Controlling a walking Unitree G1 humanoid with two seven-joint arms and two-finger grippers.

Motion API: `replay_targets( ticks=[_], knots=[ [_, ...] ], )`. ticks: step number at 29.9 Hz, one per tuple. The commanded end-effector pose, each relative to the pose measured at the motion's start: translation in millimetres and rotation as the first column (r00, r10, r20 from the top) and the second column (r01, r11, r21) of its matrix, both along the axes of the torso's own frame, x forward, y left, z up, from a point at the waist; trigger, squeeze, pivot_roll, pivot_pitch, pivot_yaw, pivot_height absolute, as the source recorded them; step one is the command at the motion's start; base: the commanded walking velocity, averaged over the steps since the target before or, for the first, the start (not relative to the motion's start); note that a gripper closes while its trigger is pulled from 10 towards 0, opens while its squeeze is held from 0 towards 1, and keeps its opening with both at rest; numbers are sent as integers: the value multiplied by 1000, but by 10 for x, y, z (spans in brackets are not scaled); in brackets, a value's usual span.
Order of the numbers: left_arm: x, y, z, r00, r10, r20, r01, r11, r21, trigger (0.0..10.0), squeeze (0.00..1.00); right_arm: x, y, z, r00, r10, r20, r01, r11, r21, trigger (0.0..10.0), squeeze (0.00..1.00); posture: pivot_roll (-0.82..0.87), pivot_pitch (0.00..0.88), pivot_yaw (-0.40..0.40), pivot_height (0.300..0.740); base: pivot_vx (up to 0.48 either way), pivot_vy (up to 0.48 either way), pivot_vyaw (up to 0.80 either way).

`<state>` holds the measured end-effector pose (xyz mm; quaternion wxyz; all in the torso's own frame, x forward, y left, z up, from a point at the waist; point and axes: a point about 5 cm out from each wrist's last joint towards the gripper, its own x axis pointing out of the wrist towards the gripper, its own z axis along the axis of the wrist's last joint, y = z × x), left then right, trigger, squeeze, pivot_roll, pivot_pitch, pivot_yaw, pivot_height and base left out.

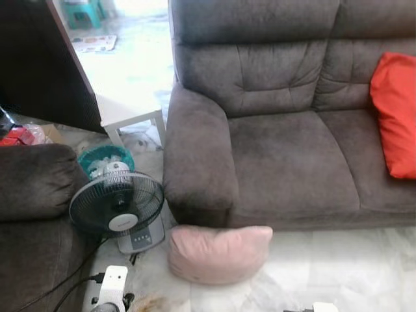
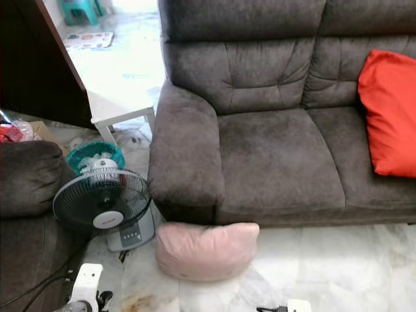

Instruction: Move the pillow to the sofa from floor

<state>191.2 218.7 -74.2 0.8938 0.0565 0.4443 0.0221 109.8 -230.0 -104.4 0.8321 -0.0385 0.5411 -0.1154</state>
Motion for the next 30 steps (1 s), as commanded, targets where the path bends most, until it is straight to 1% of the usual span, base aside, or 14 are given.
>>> replay_targets(
  ticks=[1, 12, 17, 27, 30],
  knots=[
    [-61, 46, -22, 1000, 0, -20, 0, 1000, 15, 10000, 0, -12, 7, -5, 1000, -7, 1, 7, 1000, 7, 10000, 0, 134, 77, 3, 740, 322, 0, 0],
    [-59, 42, -22, 1000, -7, -22, 7, 1000, 17, 10000, 0, -16, 6, -5, 1000, -2, -1, 2, 1000, 9, 10000, 0, 135, 82, 1, 740, 311, 0, 0],
    [-63, 27, -26, 999, -22, -23, 22, 1000, 10, 10000, 0, -16, 5, -5, 1000, 1, -3, -1, 1000, 9, 10000, 0, 136, 86, -1, 740, 0, 0, 0],
    [-60, 28, -24, 1000, -14, -18, 15, 1000, 19, 10000, 0, -14, 2, -4, 1000, 5, -2, -5, 1000, 11, 10000, 0, 137, 90, -2, 740, 0, 0, 0],
    [-16, 39, 5, 1000, -9, 17, 9, 999, 37, 10000, 0, -12, 0, -3, 1000, 5, 0, -5, 1000, 11, 10000, 0, 137, 94, -2, 740, 0, 0, 0]
  ],
)
